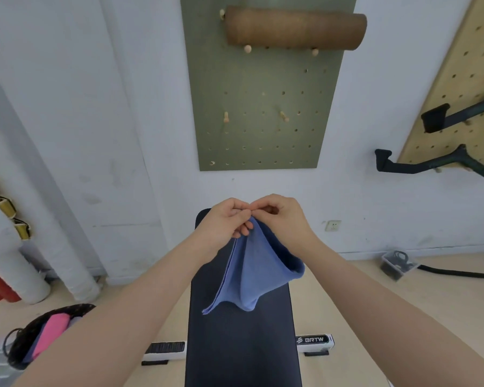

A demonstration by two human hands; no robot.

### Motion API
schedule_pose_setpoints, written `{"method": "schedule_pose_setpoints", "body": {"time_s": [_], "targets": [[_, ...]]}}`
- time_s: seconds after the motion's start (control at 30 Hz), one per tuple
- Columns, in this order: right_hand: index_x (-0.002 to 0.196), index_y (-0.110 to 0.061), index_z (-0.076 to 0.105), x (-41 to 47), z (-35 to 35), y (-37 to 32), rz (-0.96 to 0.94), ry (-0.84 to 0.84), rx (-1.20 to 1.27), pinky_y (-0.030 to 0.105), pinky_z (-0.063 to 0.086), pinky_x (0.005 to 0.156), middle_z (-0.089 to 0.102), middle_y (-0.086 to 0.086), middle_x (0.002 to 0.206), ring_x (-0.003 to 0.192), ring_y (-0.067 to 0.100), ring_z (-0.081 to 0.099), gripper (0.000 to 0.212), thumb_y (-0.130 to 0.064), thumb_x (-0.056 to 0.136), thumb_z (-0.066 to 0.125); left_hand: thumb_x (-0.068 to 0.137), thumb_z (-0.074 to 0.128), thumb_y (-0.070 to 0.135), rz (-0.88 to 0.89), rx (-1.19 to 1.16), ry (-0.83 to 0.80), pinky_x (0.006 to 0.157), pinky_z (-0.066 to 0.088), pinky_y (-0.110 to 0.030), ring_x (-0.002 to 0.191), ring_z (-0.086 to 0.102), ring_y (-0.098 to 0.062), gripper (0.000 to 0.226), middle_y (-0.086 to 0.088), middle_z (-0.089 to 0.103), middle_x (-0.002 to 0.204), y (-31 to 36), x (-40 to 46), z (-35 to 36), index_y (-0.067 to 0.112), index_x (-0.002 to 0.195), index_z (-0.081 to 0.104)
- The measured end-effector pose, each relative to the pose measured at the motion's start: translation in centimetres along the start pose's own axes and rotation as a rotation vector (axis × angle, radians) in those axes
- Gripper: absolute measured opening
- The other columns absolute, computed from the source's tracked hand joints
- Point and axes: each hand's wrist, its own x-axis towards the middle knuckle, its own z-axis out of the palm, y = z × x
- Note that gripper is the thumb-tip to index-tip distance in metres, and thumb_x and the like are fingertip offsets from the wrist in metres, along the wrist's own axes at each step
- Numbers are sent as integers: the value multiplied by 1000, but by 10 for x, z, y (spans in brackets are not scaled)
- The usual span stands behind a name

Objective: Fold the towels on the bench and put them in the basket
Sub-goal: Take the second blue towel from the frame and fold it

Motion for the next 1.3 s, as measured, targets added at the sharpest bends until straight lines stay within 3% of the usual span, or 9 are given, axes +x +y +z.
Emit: {"method": "schedule_pose_setpoints", "body": {"time_s": [0.27, 0.43, 0.67, 0.77, 0.9, 1.0, 1.13, 1.2, 1.3], "targets": [[74, -12, 60, 1, -2, -7, 199, -65, 366, 18, 49, 60, 62, 1, 67, 60, 9, 59, 17, 0, 77, 71, 93, 53, 11, -7, 20, -52, 60, 44, -19, 51, 51, -3, 11, 6, 65, 65, 3, -6, -9, 15, 97, 63], [93, -16, 58, 0, -2, 1, 153, -119, 549, 28, 50, 72, 60, -1, 85, 71, 15, 59, 20, 3, 86, 58, 92, 54, 9, 83, 52, 41, 55, 43, -15, 52, 54, -5, 13, 3, 65, 64, 12, -10, -4, 17, 83, 57], [81, -11, 51, 1, -17, 9, 152, -225, -188, 22, 39, 57, 50, -1, 73, 63, 14, 44, 17, 5, 76, 51, 93, 53, 13, 76, -118, 262, 54, 44, -12, 55, 60, -1, 13, 6, 67, 65, 12, -6, -10, 19, 83, 57], [78, -8, 49, 2, -18, 18, 370, -367, -429, 25, 34, 58, 47, 3, 69, 63, 18, 38, 8, -2, 73, 47, 93, 54, 15, 65, -136, 280, 56, 45, -11, 62, 65, -1, 12, 7, 70, 70, 13, -7, -14, 21, 83, 57], [103, -6, 53, 1, -21, 16, 783, -503, -476, 17, 36, 42, 62, 6, 64, 44, 13, 48, 26, -6, 85, 35, 91, 55, 15, 83, -69, 259, 58, 47, -11, 63, 66, -2, 10, 4, 71, 72, 7, -9, -19, 19, 82, 57], [92, -8, 53, 6, -20, 14, 827, -291, -211, 15, 29, 37, 52, 4, 53, 35, 10, 39, 25, -2, 86, 29, 92, 55, 14, -59, 5, 215, 56, 43, -16, 56, 63, -4, 11, -1, 69, 73, -2, -8, -33, 17, 81, 54], [102, -15, 45, 8, -4, 23, 457, 182, 153, 26, 45, 54, 53, 8, 76, 55, 19, 49, 25, 2, 91, 31, 94, 51, 16, -73, 4, 334, 62, 44, -19, 68, 65, -9, 12, -2, 67, 80, -16, -6, -39, 17, 82, 54], [101, -18, 42, 5, 4, 26, 329, 256, 116, 30, 47, 58, 53, 5, 77, 60, 20, 51, 28, 3, 89, 29, 95, 49, 18, 41, 45, 420, 67, 46, -20, 74, 65, -6, 8, 1, 66, 83, -21, -6, -32, 18, 89, 54], [97, -11, 44, 3, 1, 35, 485, 176, 6, 23, 38, 40, 48, 8, 68, 49, 20, 44, 23, 3, 85, 30, 95, 50, 18, -129, 63, 254, 63, 44, -19, 69, 64, -8, 7, -4, 67, 87, -34, -9, -30, 15, 91, 55]]}}
